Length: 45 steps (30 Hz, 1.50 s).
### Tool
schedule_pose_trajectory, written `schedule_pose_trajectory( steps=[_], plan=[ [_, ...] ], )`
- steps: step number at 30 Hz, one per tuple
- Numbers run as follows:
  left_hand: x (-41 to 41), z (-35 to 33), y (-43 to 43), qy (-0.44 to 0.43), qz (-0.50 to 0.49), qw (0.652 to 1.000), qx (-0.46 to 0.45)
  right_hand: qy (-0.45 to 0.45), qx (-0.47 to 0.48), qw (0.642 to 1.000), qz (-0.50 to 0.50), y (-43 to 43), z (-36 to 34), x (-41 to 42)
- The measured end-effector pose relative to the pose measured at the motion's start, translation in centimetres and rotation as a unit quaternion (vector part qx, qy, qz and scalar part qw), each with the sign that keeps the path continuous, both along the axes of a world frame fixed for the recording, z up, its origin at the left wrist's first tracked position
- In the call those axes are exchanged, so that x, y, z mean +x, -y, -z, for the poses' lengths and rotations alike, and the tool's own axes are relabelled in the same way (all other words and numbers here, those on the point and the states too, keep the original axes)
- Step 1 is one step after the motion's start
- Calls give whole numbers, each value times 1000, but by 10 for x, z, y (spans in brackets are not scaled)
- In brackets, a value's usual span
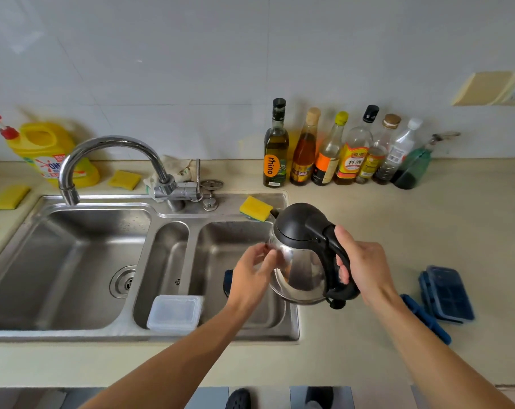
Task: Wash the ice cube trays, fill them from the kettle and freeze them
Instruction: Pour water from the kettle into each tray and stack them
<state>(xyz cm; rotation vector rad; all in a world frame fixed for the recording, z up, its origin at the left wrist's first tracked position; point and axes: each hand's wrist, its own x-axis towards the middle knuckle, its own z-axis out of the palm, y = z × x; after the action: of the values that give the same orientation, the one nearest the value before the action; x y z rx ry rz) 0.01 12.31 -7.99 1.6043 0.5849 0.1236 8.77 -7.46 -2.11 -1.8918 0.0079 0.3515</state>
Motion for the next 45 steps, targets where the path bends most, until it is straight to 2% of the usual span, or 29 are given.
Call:
schedule_pose_trajectory(
  steps=[5, 13, 18, 20, 22, 24, 27, 29, 32, 34, 40, 45],
  plan=[
    [48, -1, 30, -51, 33, 998, 21, 11, 15, 999, -39, 29, 23, 56],
    [132, -10, 71, -65, 15, 996, 58, 5, 56, 997, -52, 72, 41, 127],
    [160, -12, 81, -80, 17, 994, 72, 26, 30, 999, -25, 84, 37, 151],
    [166, -15, 85, -89, 22, 993, 73, 39, -14, 999, -4, 85, 33, 156],
    [169, -16, 86, -91, 25, 993, 73, 86, -80, 993, 18, 86, 29, 156],
    [168, -15, 83, -85, 35, 993, 68, 191, -110, 974, 50, 84, 24, 149],
    [157, -11, 69, -64, 70, 995, 31, 350, -72, 932, 63, 69, 16, 127],
    [143, -6, 57, -65, 93, 993, 20, 394, -44, 917, 33, 49, 12, 111],
    [110, 6, 33, -81, 75, 993, 42, 347, -11, 937, -48, 9, 10, 86],
    [83, 15, 6, -92, 54, 992, 62, 305, -23, 946, -109, -21, 14, 65],
    [-11, 35, -99, -144, -11, 979, 142, 173, -117, 939, -274, -115, 55, -6],
    [-74, 49, -173, -198, -34, 957, 209, 63, -174, 928, -323, -177, 100, -58]
  ],
)
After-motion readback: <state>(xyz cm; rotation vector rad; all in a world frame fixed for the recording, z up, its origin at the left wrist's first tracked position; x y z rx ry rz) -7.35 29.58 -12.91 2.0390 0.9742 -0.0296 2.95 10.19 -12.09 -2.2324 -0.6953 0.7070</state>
